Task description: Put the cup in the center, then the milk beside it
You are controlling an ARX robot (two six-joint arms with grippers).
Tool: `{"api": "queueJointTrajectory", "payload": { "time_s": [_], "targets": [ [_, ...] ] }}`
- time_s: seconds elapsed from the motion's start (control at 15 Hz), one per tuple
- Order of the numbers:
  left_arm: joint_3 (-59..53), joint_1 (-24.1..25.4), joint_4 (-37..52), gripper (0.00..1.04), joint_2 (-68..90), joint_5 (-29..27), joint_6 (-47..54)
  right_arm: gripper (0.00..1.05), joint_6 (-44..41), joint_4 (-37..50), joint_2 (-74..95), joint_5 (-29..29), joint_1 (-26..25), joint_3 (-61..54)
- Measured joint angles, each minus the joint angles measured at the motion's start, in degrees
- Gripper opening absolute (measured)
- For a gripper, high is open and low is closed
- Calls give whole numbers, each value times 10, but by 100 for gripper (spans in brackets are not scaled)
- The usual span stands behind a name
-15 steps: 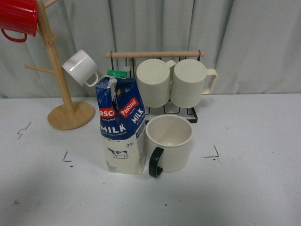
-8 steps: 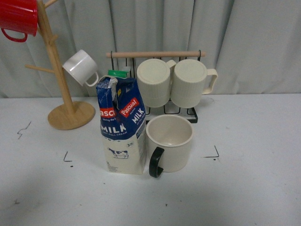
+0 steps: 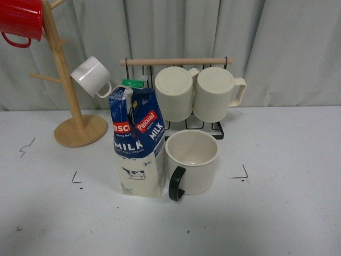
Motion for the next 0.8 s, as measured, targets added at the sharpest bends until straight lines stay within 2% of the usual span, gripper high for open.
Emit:
{"api": "queueJointTrajectory", "payload": {
  "time_s": [0.13,0.2,0.4,0.47,0.6,0.8],
  "targets": [
    [0,0,4,2,0,0,0,98,0,0,0,0,0,0],
    [0,0,5,12,0,0,0,98,0,0,0,0,0,0],
    [0,0,5,47,0,0,0,98,0,0,0,0,0,0],
    [0,0,4,72,0,0,0,98,0,0,0,0,0,0],
    [0,0,4,97,0,0,0,98,0,0,0,0,0,0],
    [0,0,5,98,0,0,0,98,0,0,0,0,0,0]
  ]
}}
